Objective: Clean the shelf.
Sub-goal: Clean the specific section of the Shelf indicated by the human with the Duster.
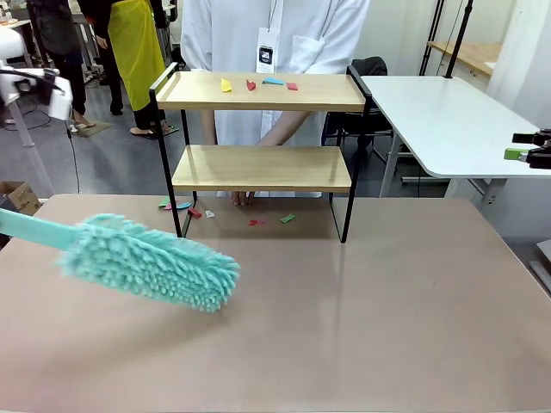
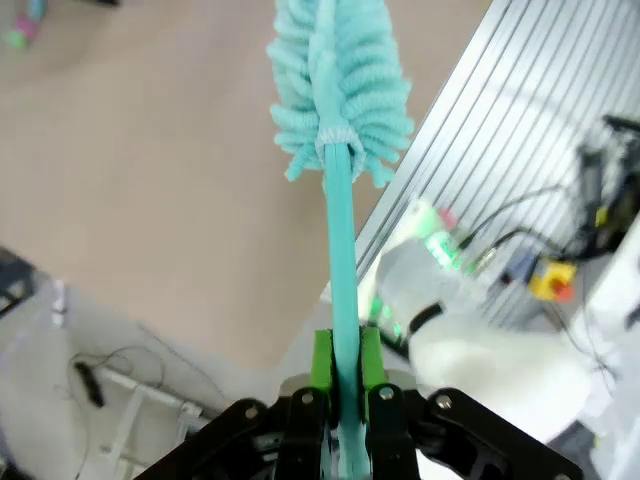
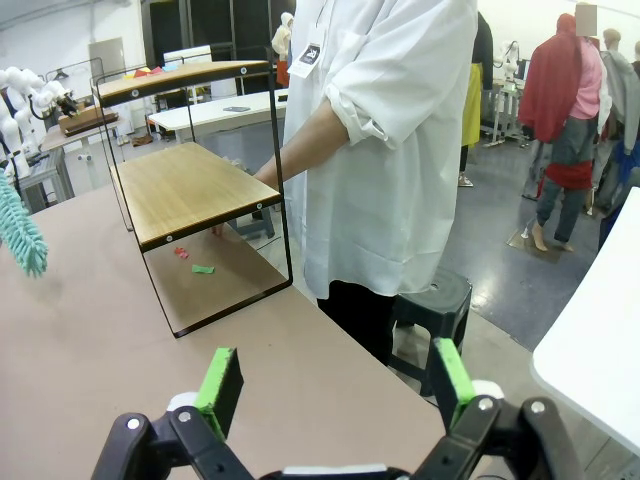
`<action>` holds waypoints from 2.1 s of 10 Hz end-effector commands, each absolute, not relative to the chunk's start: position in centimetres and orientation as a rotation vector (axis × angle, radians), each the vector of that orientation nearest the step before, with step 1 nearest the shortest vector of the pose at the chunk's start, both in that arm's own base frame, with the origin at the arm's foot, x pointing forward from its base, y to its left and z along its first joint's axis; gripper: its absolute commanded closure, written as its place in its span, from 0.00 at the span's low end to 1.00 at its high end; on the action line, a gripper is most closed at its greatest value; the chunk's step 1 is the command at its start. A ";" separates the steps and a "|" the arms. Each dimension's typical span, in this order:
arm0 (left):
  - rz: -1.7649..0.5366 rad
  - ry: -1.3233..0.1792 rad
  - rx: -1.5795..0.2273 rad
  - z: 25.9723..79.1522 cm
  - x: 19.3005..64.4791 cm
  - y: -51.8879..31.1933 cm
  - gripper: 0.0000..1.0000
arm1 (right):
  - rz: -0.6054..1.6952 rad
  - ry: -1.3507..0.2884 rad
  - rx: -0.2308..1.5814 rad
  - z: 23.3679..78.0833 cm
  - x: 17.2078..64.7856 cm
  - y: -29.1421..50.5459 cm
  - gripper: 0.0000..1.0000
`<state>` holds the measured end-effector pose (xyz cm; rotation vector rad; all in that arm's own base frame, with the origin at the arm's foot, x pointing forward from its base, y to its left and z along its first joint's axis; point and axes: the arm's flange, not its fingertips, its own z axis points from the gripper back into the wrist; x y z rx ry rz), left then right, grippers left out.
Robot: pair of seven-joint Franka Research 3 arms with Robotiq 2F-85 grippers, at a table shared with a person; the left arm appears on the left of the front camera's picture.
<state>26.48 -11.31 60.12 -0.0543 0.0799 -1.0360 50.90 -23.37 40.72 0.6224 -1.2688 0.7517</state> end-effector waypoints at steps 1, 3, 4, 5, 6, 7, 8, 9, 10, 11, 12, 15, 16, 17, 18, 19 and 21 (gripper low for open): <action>-0.968 -0.038 -0.200 58.5 26.2 -13.9 0.87 | 0.756 -1.257 0.613 41.1 50.9 -23.2 0.00; -0.842 -0.096 -0.299 57.3 25.3 -17.8 0.87 | 0.756 -1.257 0.613 41.1 50.9 -23.2 0.00; -0.770 -0.093 -0.314 56.3 24.9 -19.9 0.87 | 0.756 -1.257 0.613 41.1 50.9 -23.2 0.00; -0.712 -0.106 -0.367 55.2 24.3 -22.0 0.87 | 0.756 -1.257 0.613 41.1 50.9 -23.2 0.00; -0.621 -0.126 -0.369 54.0 23.8 -24.4 0.87 | 0.756 -1.257 0.613 41.1 50.9 -23.2 0.00; -0.543 -0.130 -0.356 52.7 23.6 -26.8 0.87 | 0.756 -1.257 0.613 41.1 50.9 -23.2 0.00; -0.494 -0.158 -0.348 51.7 23.6 -28.8 0.87 | 0.756 -1.257 0.613 41.1 50.9 -23.2 0.00; -0.428 -0.206 -0.310 51.1 23.8 -29.6 0.87 | 0.756 -1.257 0.613 41.1 50.9 -23.2 0.00; -0.460 -0.190 -0.333 51.1 24.4 -29.8 0.87 | 0.756 -1.257 0.613 41.1 50.9 -23.2 0.00; -0.571 -0.137 -0.358 52.1 25.3 -29.3 0.87 | 0.756 -1.257 0.613 41.1 50.9 -23.2 0.00; -0.468 -0.176 -0.337 51.0 23.4 -29.8 0.87 | 0.756 -1.257 0.613 41.1 50.9 -23.2 0.00; -0.417 -0.159 -0.288 50.8 25.0 -32.0 0.87 | 0.756 -1.257 0.613 41.1 50.9 -23.2 0.00; -0.358 -0.177 -0.232 50.0 25.5 -33.7 0.87 | 0.756 -1.257 0.613 41.1 50.9 -23.2 0.00; -0.316 -0.203 -0.247 49.4 25.8 -34.5 0.87 | 0.756 -1.257 0.613 41.1 50.9 -23.2 0.00; -0.285 -0.232 -0.277 49.1 26.1 -35.1 0.87 | 0.756 -1.257 0.613 41.1 50.9 -23.2 0.00; -0.263 -0.263 -0.326 48.4 26.2 -36.0 0.87 | 0.756 -1.257 0.613 41.1 50.9 -23.2 0.00; -0.203 -0.305 -0.358 46.6 27.8 -37.8 0.87 | 0.756 -1.257 0.613 41.1 50.9 -23.2 0.00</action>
